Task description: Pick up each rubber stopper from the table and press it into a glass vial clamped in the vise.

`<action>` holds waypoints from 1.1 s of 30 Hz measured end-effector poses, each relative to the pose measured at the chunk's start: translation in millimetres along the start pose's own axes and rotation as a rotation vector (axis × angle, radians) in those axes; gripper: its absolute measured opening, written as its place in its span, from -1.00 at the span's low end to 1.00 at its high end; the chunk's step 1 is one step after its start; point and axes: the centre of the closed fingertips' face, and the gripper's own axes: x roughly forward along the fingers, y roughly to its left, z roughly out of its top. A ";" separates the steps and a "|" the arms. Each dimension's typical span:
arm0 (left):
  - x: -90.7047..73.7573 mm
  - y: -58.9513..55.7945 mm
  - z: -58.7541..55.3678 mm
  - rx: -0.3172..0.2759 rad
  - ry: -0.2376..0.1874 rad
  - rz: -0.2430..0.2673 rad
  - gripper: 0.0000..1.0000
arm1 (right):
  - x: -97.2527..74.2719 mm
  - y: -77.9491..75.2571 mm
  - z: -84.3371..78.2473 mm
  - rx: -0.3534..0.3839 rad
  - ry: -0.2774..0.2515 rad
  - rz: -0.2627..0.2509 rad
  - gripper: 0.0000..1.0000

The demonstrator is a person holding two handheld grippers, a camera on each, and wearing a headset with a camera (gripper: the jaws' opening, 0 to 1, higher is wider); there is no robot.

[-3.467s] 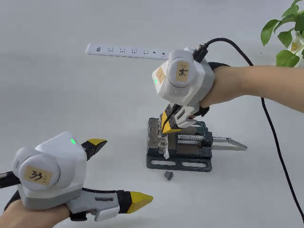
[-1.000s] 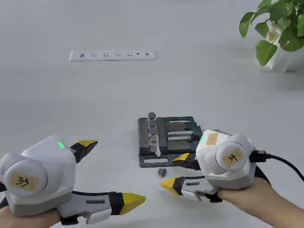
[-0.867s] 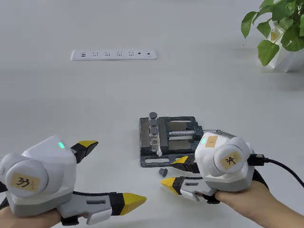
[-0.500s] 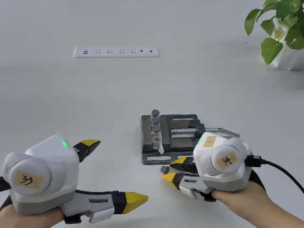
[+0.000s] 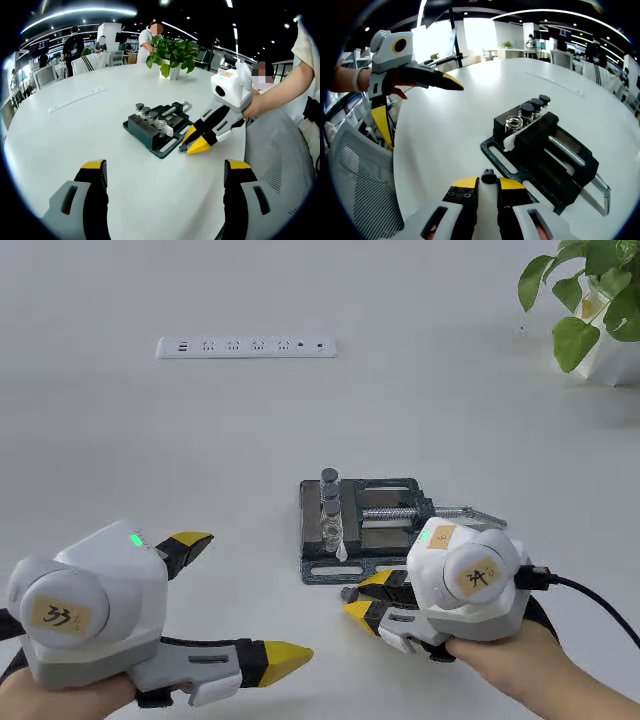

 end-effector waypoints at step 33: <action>20.0 -54.7 41.2 0.241 0.003 -0.156 0.28 | -96.2 2.5 47.4 -0.517 0.284 0.299 -0.87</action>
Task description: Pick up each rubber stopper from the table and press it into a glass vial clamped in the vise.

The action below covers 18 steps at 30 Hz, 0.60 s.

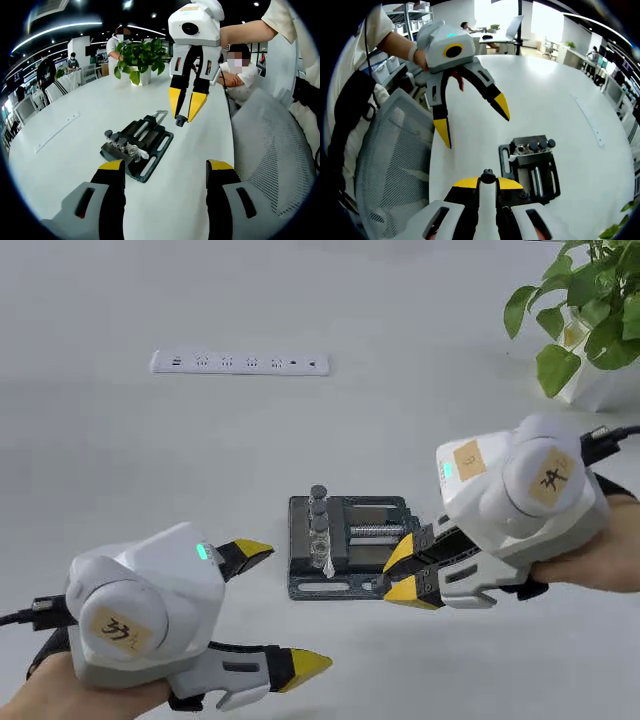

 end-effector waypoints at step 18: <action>24.9 -35.8 46.4 0.036 -0.040 -0.181 -0.55 | -12.8 22.7 17.9 -0.196 0.127 0.133 -0.87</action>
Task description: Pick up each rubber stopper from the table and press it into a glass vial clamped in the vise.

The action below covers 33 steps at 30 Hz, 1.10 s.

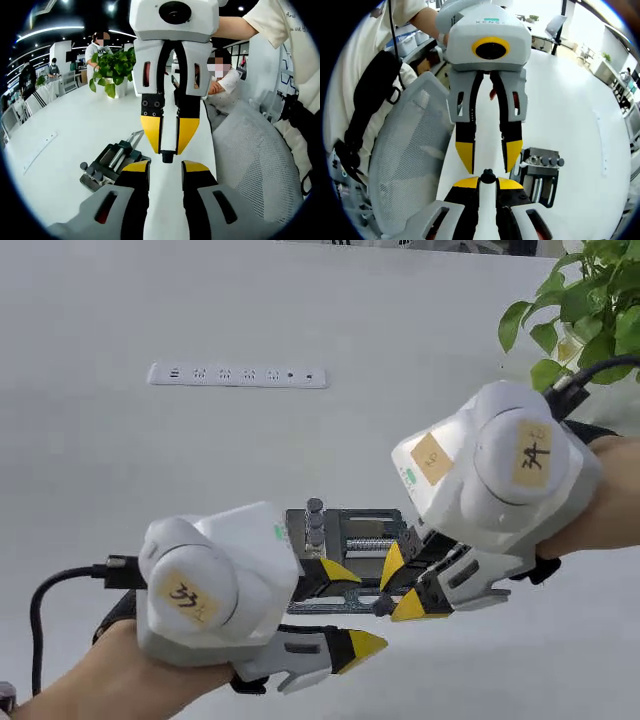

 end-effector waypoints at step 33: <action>-3.0 -8.7 5.1 0.038 -0.036 -0.035 -0.94 | -6.3 6.1 6.5 -0.024 -0.025 0.047 -0.85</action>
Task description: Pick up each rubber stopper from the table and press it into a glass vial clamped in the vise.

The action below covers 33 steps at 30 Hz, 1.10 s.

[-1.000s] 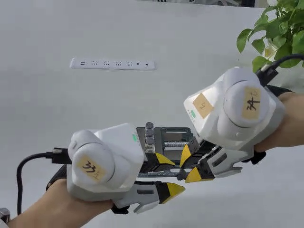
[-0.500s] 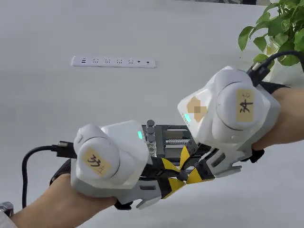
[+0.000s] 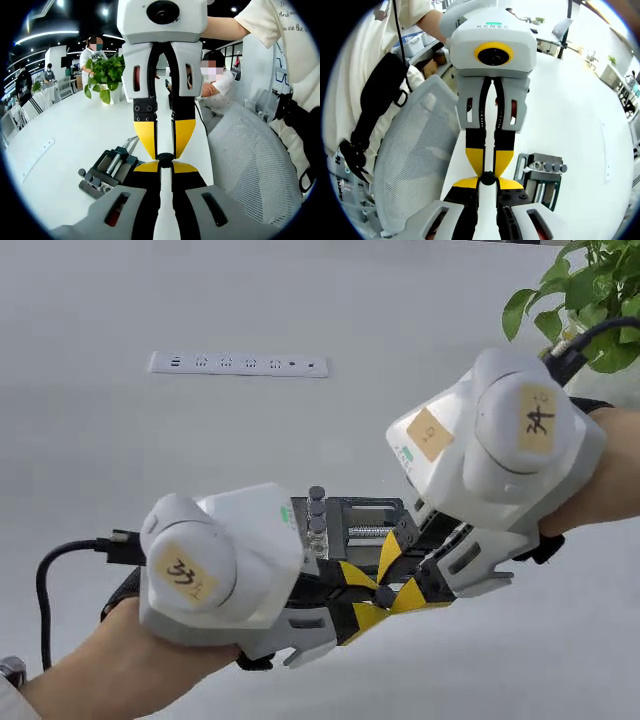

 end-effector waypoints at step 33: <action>-11.1 8.8 17.4 -0.084 -0.143 0.075 -0.94 | -16.6 -7.3 12.8 0.004 -0.059 -0.062 -0.86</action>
